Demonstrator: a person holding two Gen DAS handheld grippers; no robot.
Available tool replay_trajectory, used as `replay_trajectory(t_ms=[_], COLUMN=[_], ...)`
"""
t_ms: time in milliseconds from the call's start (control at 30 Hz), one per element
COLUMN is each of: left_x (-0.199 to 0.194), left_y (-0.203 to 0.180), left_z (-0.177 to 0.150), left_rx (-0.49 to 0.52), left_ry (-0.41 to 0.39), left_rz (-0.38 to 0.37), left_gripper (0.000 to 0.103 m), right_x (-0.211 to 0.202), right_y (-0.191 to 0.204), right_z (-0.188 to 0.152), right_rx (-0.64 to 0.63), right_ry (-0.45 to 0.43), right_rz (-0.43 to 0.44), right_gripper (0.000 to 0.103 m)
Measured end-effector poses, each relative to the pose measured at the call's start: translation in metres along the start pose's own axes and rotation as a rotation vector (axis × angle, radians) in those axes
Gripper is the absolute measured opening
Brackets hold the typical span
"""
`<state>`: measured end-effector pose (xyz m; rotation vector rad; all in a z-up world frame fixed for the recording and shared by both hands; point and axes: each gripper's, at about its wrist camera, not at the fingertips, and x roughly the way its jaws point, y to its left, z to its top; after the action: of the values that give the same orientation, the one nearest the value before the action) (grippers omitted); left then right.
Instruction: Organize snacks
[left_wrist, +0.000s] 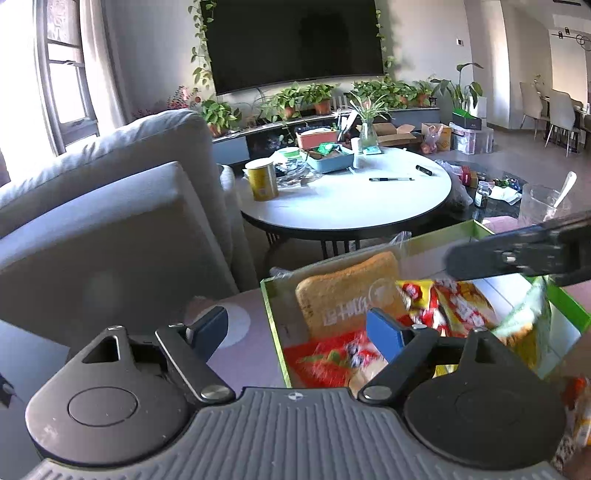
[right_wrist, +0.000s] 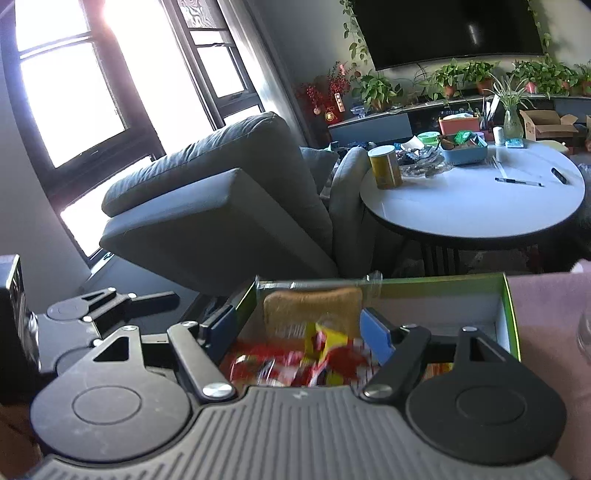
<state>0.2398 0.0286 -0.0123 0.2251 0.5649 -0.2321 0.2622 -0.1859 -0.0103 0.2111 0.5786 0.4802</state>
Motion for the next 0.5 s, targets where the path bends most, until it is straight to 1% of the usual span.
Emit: replay_trajectory(t_ms=[67,167,333,433,500], left_x=[-0.012,-0.027,-0.046,-0.056,-0.059], left_y=[0.003,0.012,0.023,0.026,0.025], left_z=[-0.01,-0.03,-0.071,-0.094,-0.105], left_rx=[-0.009,-0.046,-0.112,-0.163,-0.203], left_ry=[0.006,0.038,0.125,0.154,0.184], left_rz=[0.015,0.022,-0.034,-0.071,-0.074], left_gripper=[0.081,0.082,0.082,0.082,0.082], right_x=[-0.009,-0.027,-0.054,-0.065,-0.072], right_y=[0.002,0.007,0.013,0.015,0.018], right_z=[-0.007,-0.021,-0.048,-0.062,-0.07], right_rx=[-0.002,-0.015,-0.041,-0.031,-0.028], right_ry=[0.004,0.007,0.018,0.04,0.052], right_rz=[0.005,0.019,0.026,0.033,0.042], right_gripper=[0.06,0.061,0.063,0.063,0.063])
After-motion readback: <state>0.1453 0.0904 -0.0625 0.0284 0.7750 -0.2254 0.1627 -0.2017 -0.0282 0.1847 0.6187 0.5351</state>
